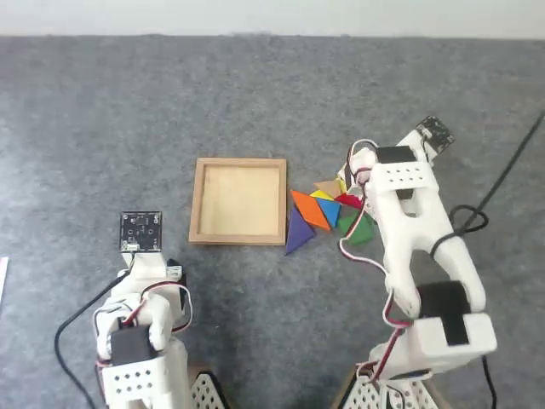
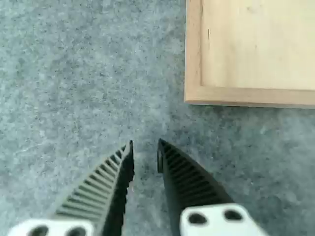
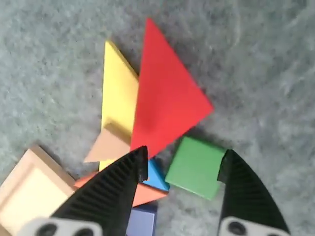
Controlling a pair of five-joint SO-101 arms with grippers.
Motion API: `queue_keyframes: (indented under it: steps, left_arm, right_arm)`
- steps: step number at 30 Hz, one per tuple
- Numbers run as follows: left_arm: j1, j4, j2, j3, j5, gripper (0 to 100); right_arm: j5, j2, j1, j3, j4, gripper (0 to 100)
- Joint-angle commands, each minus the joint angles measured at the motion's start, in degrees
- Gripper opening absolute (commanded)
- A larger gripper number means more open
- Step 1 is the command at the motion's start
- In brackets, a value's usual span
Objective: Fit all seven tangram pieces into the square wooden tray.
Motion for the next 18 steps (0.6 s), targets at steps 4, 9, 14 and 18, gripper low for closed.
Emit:
queue_keyframes:
  steps: [4, 9, 14, 18]
  left_arm:
    - [0.3, 0.2, -1.1, -0.7, 0.0, 8]
    - [0.3, 0.2, -1.1, -0.7, 0.0, 8]
    - [0.3, 0.2, -1.1, -0.7, 0.0, 8]
    - [0.3, 0.2, -1.1, -0.7, 0.0, 8]
  right_arm:
    - [1.7, 6.3, 1.5, -7.6, 0.6, 24.9]
    - [1.7, 10.2, 3.6, -11.3, 0.7, 24.9]
    - [1.9, 10.4, 3.2, -11.9, 0.7, 25.1]
    - [2.0, 10.3, 3.2, -13.5, 0.7, 32.9]
